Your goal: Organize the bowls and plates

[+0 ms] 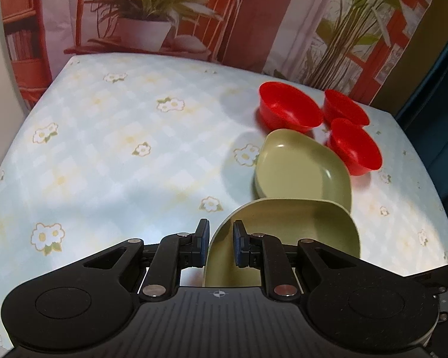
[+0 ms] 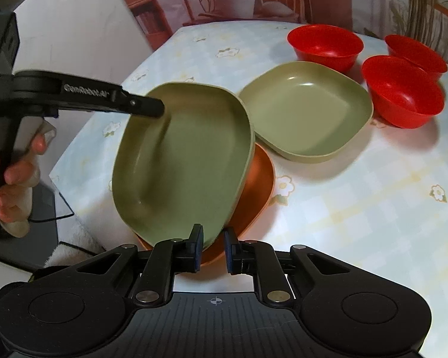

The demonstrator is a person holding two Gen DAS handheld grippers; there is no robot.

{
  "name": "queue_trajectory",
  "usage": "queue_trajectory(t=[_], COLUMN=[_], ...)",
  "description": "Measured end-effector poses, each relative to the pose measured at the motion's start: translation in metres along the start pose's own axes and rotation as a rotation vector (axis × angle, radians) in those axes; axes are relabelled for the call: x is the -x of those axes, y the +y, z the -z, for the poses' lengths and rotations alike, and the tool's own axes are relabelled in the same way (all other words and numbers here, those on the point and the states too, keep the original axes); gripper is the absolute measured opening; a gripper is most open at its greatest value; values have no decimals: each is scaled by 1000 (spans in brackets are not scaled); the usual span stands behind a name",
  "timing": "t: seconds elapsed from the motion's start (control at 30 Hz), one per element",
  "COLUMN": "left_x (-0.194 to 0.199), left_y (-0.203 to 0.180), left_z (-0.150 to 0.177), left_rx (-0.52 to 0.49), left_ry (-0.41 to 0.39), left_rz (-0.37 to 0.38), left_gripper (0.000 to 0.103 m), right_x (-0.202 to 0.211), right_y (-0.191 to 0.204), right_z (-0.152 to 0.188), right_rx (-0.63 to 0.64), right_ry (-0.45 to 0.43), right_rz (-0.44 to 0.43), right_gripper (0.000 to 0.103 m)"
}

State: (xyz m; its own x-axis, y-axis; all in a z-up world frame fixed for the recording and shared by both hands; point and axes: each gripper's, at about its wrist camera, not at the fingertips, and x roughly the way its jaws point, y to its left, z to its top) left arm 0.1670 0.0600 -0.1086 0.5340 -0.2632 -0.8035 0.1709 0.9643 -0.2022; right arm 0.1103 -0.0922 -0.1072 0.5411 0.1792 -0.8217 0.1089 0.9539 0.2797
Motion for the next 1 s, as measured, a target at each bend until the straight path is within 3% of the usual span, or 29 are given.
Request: queue_trajectory(t=[0.43, 1.0], left_x=[-11, -14], left_y=[10, 8], left_z=[8, 9], left_rx=[13, -7], left_ry=[30, 33], left_rz=[4, -7], left_gripper=[18, 18], right_x=[-2, -7], right_y=[1, -23], right_z=[-5, -39], right_rx=[58, 26], right_ry=[-17, -148], right_rz=[48, 116], right_gripper=[23, 23])
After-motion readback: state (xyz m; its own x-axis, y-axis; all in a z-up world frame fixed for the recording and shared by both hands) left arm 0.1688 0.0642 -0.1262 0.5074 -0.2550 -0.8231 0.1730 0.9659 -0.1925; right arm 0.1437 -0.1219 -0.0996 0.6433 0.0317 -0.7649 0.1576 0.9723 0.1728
